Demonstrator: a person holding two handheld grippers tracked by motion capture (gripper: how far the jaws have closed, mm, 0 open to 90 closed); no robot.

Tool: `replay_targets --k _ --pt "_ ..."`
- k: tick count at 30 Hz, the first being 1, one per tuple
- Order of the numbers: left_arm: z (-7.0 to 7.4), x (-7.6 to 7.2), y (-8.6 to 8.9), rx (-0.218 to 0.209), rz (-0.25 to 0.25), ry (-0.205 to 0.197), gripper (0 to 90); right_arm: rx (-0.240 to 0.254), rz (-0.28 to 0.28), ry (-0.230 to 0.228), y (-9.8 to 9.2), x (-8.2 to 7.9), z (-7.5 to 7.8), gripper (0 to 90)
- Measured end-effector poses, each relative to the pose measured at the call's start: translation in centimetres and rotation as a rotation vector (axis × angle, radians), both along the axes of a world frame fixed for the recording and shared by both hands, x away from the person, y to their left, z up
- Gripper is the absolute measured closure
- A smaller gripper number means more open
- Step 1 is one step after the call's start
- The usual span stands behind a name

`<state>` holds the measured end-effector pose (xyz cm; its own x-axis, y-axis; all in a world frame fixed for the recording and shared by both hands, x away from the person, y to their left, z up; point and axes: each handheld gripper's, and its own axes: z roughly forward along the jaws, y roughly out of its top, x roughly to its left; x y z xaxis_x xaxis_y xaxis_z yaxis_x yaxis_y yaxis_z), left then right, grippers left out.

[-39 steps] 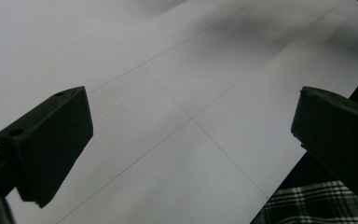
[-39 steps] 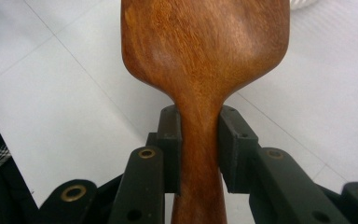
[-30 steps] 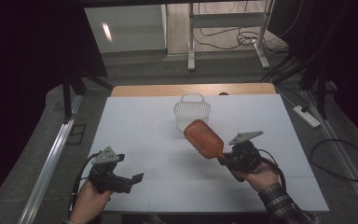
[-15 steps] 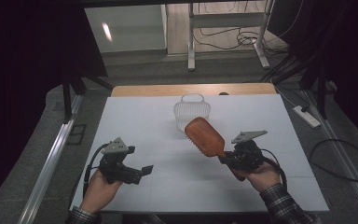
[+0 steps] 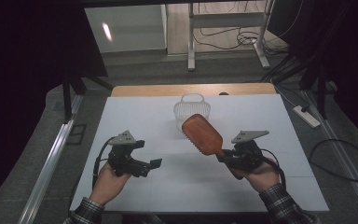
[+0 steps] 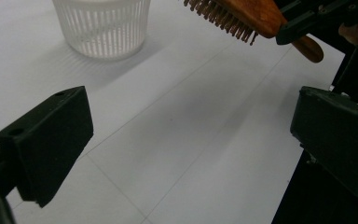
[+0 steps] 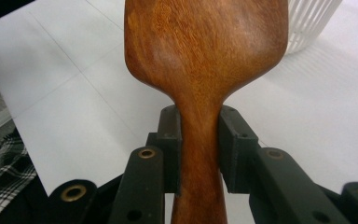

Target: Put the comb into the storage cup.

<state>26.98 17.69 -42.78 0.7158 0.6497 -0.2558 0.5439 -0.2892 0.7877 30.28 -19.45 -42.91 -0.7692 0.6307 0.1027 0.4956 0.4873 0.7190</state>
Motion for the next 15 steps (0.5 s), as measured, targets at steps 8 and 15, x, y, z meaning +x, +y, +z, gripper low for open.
replay_targets --k 8,15 --pt "0.2 1.1 -1.2 0.002 -0.021 0.008 0.0 0.027 0.009 -0.016 0.3 -0.3 0.3 72.5" --pt "0.4 2.1 -1.9 -0.028 -0.043 0.028 0.0 0.034 0.016 -0.021 0.6 -0.5 0.3 72.4"
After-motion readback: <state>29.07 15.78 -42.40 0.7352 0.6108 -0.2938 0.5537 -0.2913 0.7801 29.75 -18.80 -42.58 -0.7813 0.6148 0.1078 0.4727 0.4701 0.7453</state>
